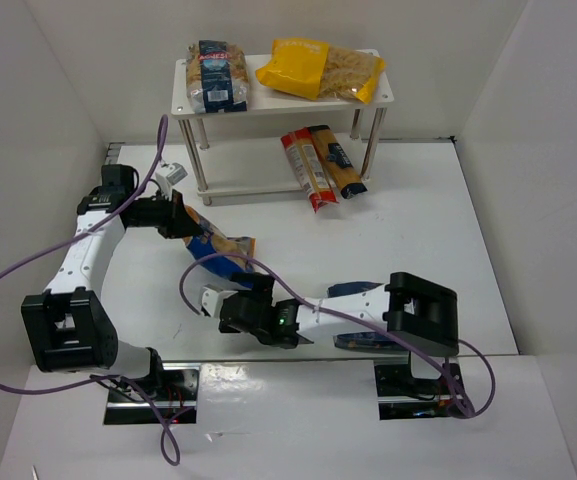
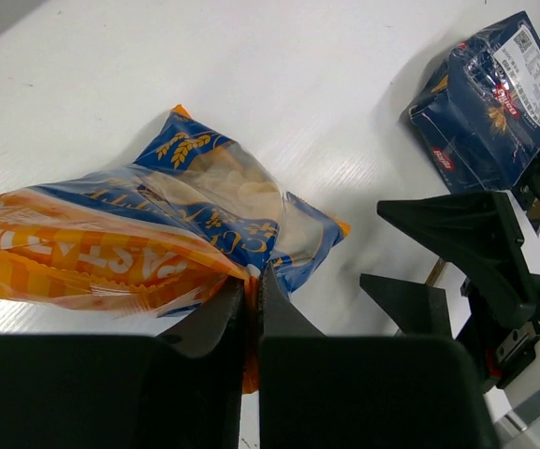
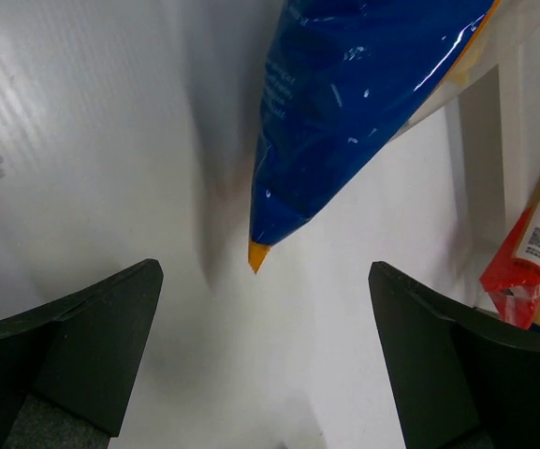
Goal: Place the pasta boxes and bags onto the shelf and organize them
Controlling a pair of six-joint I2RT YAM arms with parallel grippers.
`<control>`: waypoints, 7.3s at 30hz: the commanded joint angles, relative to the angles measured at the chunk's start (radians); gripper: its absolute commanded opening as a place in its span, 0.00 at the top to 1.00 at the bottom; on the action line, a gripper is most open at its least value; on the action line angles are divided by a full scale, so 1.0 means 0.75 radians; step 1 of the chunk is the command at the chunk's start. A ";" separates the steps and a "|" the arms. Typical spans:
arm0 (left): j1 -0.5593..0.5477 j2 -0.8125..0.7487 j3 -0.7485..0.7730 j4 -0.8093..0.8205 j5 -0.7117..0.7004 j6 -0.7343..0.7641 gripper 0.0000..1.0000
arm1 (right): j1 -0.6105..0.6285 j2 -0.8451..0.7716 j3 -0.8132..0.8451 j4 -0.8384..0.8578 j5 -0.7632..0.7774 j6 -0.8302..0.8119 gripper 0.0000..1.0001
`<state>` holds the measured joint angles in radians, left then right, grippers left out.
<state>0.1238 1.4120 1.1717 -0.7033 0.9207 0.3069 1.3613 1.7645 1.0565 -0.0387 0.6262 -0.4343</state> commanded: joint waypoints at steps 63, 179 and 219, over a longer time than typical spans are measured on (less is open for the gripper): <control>-0.048 -0.167 -0.077 0.005 0.028 0.382 0.00 | -0.723 -0.354 0.289 -0.386 -1.266 -0.012 1.00; -0.529 0.220 -0.135 0.532 0.394 0.127 1.00 | -1.128 -0.491 0.355 -0.437 -1.453 0.137 0.11; -0.490 -0.026 -0.364 1.516 -0.581 -1.053 1.00 | -2.275 -1.154 -0.224 -0.466 -1.479 0.152 0.01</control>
<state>-0.2409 1.4185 0.8635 0.2108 0.5297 -0.3969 -0.3260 0.9039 0.8917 -0.4114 -0.4408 -0.3225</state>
